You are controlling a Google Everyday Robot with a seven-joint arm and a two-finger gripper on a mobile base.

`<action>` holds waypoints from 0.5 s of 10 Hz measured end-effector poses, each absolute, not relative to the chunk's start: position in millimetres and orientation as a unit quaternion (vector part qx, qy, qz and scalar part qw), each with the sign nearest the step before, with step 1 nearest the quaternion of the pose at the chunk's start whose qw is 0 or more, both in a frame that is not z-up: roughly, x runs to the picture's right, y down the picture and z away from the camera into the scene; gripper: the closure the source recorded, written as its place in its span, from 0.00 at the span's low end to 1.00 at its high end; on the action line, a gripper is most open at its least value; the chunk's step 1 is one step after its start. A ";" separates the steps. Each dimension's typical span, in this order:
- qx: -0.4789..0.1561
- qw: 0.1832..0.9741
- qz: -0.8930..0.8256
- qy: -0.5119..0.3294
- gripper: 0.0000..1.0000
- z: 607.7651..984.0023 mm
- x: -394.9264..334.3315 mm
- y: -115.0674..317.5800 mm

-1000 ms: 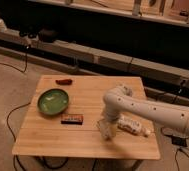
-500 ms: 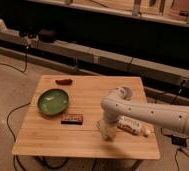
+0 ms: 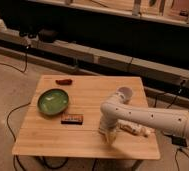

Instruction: Wipe the white sponge on the table

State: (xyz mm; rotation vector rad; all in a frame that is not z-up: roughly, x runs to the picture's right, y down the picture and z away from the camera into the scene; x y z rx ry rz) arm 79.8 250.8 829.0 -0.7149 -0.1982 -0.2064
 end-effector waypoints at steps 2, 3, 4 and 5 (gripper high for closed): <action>-0.346 0.924 -0.121 -0.109 0.34 832.3 85.3 249.9; -0.346 0.924 -0.123 -0.108 0.42 833.0 89.7 248.6; -0.346 0.924 -0.127 -0.103 0.54 832.4 96.1 245.8; -0.343 0.924 -0.136 -0.096 0.66 831.3 101.0 242.5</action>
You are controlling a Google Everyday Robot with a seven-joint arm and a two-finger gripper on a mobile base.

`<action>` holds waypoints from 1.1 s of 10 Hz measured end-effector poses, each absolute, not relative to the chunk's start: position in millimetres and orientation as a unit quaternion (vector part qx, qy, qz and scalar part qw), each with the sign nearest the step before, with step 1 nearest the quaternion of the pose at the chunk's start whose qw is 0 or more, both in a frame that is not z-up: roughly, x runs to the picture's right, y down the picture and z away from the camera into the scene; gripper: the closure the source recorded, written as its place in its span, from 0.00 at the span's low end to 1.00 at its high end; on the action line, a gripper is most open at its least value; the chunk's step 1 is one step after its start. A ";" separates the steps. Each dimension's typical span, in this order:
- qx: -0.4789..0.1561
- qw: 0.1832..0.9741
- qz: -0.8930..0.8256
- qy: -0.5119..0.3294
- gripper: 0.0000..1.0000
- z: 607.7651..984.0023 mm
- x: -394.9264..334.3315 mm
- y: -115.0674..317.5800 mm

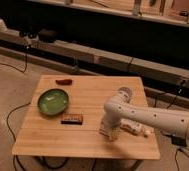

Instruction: Wipe the white sponge on the table

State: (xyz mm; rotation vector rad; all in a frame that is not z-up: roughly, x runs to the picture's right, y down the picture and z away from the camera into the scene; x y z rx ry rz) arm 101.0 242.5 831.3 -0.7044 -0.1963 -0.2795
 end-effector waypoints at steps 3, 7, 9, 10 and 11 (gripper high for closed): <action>-0.342 0.922 -0.157 -0.088 0.94 823.3 99.4 236.1; -0.326 0.925 -0.177 -0.085 1.00 829.7 82.5 211.3; -0.314 0.930 -0.174 -0.081 1.00 837.9 81.3 195.4; -0.304 0.933 -0.172 -0.087 1.00 841.8 75.9 186.8; -0.299 0.934 -0.172 -0.093 1.00 842.4 71.7 184.0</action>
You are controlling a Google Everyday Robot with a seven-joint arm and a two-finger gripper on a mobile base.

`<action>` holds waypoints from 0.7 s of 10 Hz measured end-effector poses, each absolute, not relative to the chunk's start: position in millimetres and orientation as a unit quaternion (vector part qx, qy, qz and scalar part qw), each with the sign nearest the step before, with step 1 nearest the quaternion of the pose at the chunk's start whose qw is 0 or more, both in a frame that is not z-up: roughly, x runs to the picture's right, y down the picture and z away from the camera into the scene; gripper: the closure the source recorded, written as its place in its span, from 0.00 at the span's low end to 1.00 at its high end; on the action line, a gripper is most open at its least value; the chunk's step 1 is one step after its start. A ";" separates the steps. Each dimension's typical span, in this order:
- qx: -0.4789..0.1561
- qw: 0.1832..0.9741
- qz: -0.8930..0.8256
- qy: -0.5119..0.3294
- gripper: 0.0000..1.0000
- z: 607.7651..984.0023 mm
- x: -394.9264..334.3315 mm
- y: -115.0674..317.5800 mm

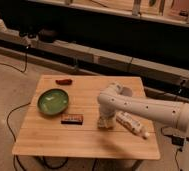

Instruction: Wipe the white sponge on the table

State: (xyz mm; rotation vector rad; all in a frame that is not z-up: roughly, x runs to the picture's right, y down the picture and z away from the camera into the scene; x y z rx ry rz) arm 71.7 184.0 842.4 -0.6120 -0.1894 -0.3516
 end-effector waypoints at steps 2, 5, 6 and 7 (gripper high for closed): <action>-0.285 0.932 -0.193 -0.117 1.00 840.8 44.8 184.9; -0.287 0.916 -0.239 -0.147 1.00 830.5 10.1 212.8; -0.292 0.907 -0.260 -0.156 1.00 823.6 0.3 227.4; -0.295 0.901 -0.274 -0.161 1.00 817.8 -4.9 236.3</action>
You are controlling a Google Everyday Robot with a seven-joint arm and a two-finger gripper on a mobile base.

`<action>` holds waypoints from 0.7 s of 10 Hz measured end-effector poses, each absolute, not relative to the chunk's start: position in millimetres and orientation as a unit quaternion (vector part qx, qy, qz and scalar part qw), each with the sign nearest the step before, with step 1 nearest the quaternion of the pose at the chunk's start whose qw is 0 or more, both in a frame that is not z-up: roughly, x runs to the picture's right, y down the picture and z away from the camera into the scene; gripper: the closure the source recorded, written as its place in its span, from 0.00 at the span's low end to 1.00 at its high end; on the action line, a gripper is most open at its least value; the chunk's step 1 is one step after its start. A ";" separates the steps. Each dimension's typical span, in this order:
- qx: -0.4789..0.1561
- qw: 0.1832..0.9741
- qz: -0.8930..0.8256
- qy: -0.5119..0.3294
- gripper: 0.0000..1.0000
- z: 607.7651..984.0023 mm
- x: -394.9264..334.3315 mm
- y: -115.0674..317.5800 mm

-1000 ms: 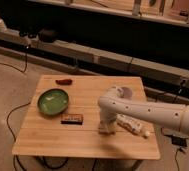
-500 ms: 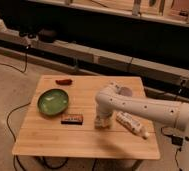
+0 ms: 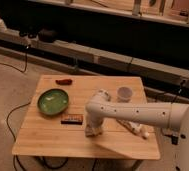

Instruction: Wipe the white sponge on the table

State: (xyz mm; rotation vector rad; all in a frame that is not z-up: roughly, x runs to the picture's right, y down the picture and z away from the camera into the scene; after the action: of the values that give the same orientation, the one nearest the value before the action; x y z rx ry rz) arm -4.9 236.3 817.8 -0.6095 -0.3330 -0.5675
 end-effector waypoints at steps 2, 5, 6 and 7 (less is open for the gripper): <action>-0.297 0.888 -0.310 -0.164 1.00 799.2 -9.7 254.5; -0.304 0.875 -0.338 -0.169 1.00 767.9 -0.4 277.3; -0.309 0.872 -0.340 -0.168 1.00 761.5 8.0 286.2; -0.317 0.871 -0.337 -0.165 1.00 757.1 18.5 293.7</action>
State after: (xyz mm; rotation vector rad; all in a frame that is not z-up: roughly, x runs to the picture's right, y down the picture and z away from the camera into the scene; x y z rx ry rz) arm 18.5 293.7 757.1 -0.6621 -0.3455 -0.7054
